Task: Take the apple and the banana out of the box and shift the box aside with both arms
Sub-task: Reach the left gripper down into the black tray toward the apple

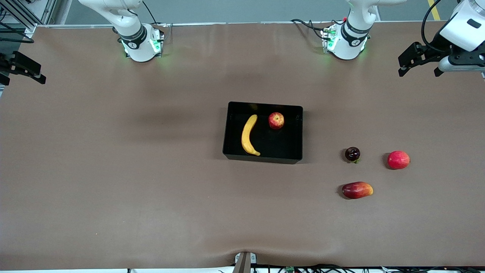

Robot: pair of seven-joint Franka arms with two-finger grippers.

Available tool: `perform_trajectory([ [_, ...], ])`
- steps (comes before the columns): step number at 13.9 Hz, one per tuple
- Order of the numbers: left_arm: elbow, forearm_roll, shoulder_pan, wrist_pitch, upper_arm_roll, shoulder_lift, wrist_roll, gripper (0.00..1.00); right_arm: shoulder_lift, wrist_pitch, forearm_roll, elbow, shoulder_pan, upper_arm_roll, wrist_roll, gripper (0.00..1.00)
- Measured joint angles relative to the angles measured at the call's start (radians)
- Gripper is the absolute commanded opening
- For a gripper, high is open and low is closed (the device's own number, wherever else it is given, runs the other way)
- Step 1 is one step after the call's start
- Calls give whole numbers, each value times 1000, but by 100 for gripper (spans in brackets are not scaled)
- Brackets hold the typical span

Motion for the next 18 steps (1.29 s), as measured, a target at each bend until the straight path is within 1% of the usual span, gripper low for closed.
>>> perform_trajectory([
  [5, 0, 11, 1, 0, 3, 4, 0, 100, 1, -1, 0, 0, 0, 0, 0, 100],
  [9, 1, 10, 1, 2, -5, 45, 0, 100, 1, -1, 0, -1, -1, 0, 0, 100],
  [11, 1, 9, -2, 11, -61, 79, -44, 100, 2, -1, 0, -1, -1, -1, 0, 100],
  [14, -2, 9, -10, 75, -163, 148, -150, 100, 2, -1, 0, -1, -2, -2, 0, 100],
  [18, -56, 8, -11, 257, -281, 230, -343, 100, 3, -1, 0, -2, -4, -4, 0, 100],
])
